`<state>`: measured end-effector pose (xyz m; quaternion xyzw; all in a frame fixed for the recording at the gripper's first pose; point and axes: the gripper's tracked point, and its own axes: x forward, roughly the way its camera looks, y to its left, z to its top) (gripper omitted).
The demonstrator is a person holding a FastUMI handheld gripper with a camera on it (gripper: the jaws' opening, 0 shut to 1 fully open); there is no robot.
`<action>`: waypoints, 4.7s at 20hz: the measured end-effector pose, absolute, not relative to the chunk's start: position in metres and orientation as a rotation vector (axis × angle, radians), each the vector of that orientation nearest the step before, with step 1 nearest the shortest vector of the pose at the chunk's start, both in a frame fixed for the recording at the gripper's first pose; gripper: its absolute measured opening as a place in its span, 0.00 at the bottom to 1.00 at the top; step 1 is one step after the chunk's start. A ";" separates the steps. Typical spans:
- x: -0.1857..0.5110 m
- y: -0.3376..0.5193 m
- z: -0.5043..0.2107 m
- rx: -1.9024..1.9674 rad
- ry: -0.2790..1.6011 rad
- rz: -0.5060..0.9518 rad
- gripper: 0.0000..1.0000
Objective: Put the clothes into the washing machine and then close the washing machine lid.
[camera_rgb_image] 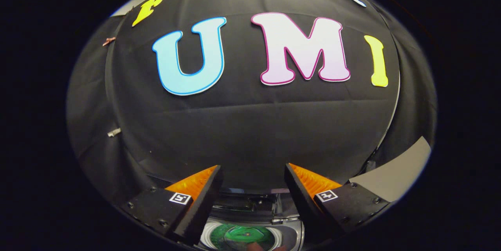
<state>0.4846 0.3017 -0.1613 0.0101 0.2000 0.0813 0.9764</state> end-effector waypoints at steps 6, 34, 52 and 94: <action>0.497 0.296 -0.205 -0.003 0.489 0.158 1.00; 0.382 0.284 -0.210 -0.011 0.424 0.250 1.00; 0.286 0.272 -0.281 0.013 0.567 0.263 0.99; 0.099 0.130 -0.016 0.002 0.077 0.151 0.99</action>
